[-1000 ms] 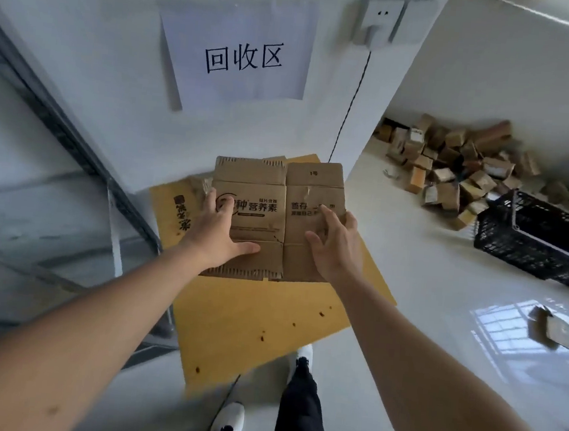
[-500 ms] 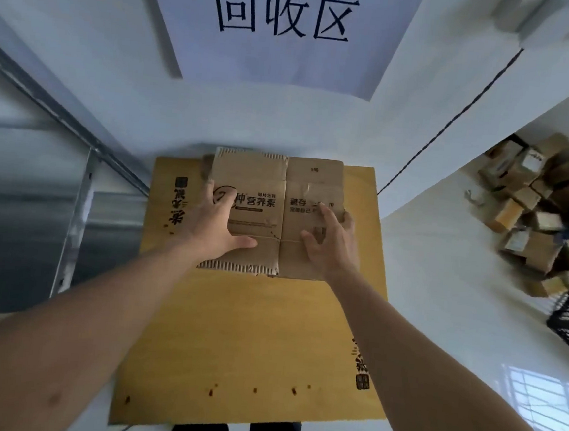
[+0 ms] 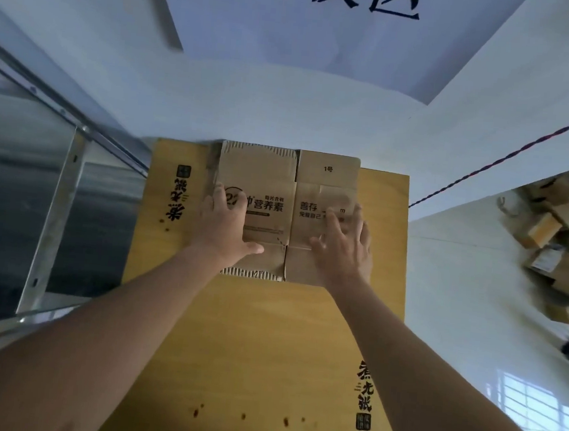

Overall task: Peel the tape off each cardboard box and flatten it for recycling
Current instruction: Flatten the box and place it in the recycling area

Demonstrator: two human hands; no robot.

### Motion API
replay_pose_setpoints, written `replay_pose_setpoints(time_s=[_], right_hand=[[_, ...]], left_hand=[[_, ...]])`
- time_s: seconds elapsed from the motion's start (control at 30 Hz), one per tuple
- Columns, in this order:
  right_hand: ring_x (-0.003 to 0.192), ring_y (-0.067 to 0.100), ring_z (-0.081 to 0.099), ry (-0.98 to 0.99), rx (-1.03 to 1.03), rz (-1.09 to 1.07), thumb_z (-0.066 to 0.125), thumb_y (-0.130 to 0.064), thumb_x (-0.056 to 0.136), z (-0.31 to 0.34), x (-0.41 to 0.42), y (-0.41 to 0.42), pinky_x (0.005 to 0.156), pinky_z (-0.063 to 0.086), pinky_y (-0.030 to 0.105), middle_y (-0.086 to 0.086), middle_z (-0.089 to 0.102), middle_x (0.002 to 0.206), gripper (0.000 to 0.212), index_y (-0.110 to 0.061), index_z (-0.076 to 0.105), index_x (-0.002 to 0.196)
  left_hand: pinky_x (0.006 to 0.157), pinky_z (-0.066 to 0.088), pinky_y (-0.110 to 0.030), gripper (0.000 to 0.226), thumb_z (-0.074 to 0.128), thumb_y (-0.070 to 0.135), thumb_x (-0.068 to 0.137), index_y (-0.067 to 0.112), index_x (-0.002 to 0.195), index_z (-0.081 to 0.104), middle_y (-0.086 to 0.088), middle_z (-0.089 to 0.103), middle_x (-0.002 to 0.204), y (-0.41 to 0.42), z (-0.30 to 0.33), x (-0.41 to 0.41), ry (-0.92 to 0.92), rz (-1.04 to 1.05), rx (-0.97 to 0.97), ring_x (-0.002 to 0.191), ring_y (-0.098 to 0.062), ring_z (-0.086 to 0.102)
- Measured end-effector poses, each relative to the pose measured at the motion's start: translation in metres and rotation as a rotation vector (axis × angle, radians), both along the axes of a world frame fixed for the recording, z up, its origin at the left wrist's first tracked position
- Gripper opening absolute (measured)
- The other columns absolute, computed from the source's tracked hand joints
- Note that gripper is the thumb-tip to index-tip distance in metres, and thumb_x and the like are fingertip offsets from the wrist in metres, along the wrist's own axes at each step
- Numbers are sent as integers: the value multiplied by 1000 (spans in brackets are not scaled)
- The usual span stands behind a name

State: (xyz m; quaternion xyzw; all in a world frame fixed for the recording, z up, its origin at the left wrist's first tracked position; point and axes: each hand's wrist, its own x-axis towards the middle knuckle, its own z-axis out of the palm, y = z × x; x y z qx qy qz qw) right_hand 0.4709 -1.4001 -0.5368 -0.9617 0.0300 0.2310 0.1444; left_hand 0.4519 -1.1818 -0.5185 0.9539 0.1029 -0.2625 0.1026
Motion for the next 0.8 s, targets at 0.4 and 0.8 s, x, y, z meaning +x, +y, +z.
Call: replay_pose_setpoints(time_s=[0.4,0.8], right_hand=[[159,29,5,-10,2,305,70,-24,97,3,15,20,111,48,50,2,10,172,62,-39,40,150],[156,27,20,23,46,210,69,-28,97,28,17,29,110,47,55,-1,19,169,56,-37,48,148]], left_hand=[[115,40,-58,60,67,42,99,51,152,40,4,5,174,-7,-8,12,-68,-175,-109,157,-43,7],[120,34,-55,57,69,34,96,33,150,51,-11,28,167,-15,16,16,-94,-249,-89,150,-35,33]])
